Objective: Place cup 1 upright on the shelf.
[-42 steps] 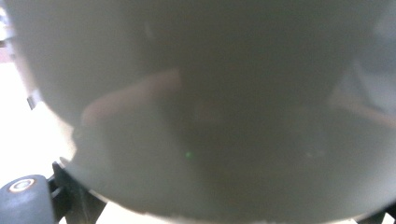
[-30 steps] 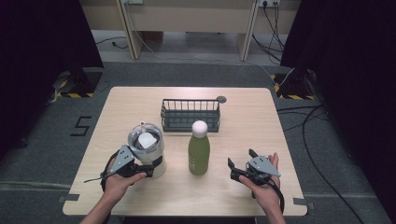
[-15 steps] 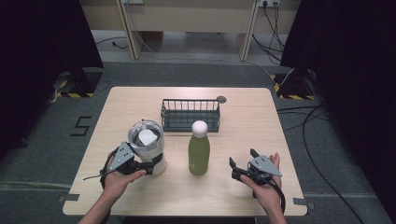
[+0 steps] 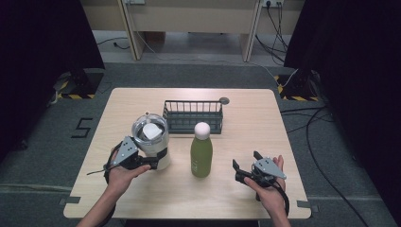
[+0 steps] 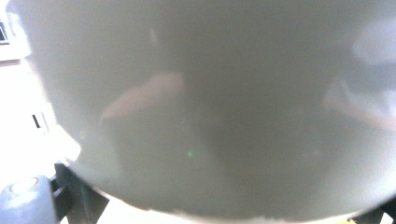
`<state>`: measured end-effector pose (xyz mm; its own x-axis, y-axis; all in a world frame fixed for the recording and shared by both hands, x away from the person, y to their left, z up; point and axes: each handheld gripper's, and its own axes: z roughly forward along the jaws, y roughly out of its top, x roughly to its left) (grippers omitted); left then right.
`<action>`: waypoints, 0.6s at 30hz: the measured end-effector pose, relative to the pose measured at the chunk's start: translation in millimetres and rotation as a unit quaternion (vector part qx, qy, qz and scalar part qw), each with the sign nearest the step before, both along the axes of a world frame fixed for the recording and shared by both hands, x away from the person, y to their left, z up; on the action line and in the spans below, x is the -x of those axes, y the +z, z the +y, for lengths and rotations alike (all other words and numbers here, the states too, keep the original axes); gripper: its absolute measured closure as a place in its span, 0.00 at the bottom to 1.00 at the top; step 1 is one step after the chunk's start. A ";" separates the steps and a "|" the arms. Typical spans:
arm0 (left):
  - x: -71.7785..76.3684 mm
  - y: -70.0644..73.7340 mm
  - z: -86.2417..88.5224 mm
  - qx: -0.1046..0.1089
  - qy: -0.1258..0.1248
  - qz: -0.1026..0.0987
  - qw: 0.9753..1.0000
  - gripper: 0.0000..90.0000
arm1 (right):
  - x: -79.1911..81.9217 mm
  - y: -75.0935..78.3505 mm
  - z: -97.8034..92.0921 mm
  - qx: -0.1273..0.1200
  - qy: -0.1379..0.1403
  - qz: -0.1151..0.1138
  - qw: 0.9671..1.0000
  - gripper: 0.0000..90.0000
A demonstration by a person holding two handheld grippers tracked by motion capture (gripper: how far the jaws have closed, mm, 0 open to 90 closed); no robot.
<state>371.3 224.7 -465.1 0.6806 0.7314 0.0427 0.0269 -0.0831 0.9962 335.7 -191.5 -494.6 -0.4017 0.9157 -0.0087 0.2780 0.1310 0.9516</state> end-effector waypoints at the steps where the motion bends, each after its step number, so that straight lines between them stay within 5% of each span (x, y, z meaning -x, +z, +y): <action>1: -1.2 1.2 -0.7 0.002 0.002 -0.002 1.000 0.10 | 0.0 0.0 0.0 0.000 0.000 0.000 1.000 0.15; 18: -19.2 17.5 -11.5 0.006 0.004 -0.018 1.000 0.10 | 0.7 0.4 -1.5 -0.001 -0.002 0.000 1.000 0.15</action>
